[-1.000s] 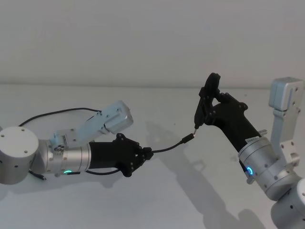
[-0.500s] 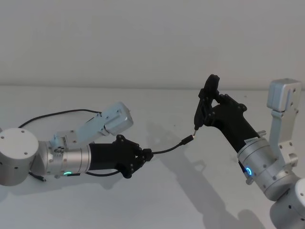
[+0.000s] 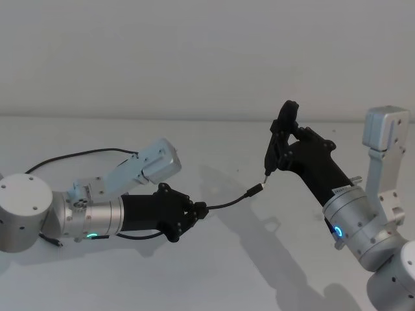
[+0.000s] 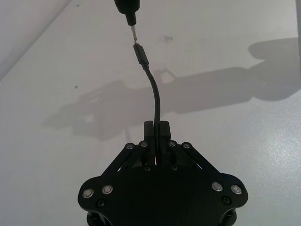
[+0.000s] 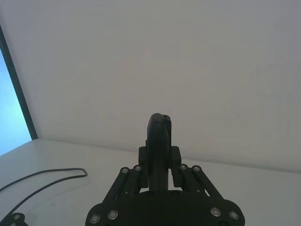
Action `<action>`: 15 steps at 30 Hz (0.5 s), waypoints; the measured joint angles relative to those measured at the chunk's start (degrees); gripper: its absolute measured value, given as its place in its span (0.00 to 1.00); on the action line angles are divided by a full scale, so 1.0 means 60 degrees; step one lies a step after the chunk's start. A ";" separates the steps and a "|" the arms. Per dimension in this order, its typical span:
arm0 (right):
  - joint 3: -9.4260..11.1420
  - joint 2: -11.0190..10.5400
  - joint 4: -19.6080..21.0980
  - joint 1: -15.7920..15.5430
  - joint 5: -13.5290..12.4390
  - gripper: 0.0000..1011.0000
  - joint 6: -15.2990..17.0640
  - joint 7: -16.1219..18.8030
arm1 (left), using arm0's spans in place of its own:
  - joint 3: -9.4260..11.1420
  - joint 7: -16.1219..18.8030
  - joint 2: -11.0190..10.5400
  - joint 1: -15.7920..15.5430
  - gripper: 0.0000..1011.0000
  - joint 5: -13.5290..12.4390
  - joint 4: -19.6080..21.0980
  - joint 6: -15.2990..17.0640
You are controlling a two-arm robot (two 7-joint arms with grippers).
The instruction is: Pick up the data cable with the one hand.
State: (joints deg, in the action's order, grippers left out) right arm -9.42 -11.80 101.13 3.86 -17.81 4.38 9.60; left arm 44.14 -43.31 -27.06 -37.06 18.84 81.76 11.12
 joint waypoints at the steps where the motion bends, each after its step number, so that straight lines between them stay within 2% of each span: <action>1: 0.0000 0.0001 -0.0003 0.0002 0.0001 0.27 -0.0001 0.0000 | 0.0000 0.0000 0.0000 0.0000 0.07 0.0000 0.0000 0.0000; 15: 0.0002 0.0011 -0.0022 0.0014 0.0018 0.27 -0.0012 0.0010 | 0.0000 0.0000 0.0000 0.0000 0.07 0.0000 0.0000 0.0000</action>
State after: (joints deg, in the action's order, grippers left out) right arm -9.41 -11.74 100.99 3.95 -17.70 4.31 9.66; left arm 44.14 -43.31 -27.06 -37.06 18.84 81.76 11.12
